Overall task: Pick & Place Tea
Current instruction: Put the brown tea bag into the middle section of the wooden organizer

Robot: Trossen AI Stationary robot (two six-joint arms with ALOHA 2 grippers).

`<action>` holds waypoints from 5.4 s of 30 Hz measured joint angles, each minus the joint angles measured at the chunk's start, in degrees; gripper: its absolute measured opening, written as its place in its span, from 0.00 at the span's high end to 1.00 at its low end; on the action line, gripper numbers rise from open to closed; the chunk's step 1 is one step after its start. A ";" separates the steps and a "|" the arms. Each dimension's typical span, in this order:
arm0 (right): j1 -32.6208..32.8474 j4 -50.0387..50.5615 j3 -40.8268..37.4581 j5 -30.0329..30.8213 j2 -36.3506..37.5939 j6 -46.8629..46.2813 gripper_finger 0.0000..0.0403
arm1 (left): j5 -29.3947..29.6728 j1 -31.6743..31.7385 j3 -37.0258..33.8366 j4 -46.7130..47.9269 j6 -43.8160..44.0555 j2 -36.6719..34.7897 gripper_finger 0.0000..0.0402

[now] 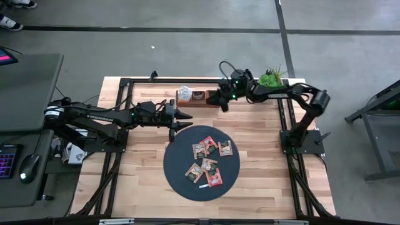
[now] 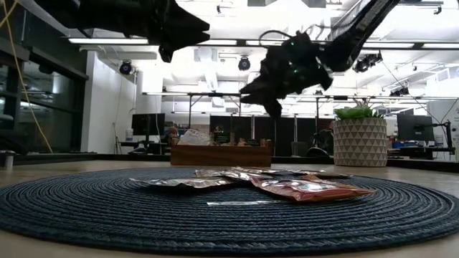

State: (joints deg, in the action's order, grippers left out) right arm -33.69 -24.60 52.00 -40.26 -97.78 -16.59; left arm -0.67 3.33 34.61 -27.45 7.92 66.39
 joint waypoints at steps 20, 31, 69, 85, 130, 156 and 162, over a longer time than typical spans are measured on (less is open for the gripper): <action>23.32 50.53 0.58 18.04 8.09 24.18 0.53 | -1.51 0.00 0.00 3.92 -0.76 0.15 0.67; 28.39 52.60 0.56 24.93 2.70 24.08 0.48 | -1.53 0.00 0.00 4.14 -0.77 0.15 0.67; 30.42 44.90 -5.21 35.75 0.81 17.85 0.74 | -1.96 0.00 0.00 8.05 -0.81 0.17 0.67; 30.48 44.74 -4.84 36.14 1.37 16.97 0.99 | -1.95 0.00 0.00 8.01 -0.81 0.17 0.67; 15.09 34.49 28.61 63.05 -16.14 45.55 1.00 | -0.77 0.02 0.14 18.77 -1.45 -5.15 0.67; 12.55 31.95 28.77 63.70 -20.22 48.23 0.99 | 9.25 0.02 0.00 35.39 -3.67 -22.05 0.67; 12.55 31.99 28.77 61.42 -20.19 48.21 0.93 | 9.25 0.02 0.00 35.38 -3.65 -22.03 0.67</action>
State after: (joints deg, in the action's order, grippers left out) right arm -21.15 7.40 80.77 21.16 -117.97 31.62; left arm 8.58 3.36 34.61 7.92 4.27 44.36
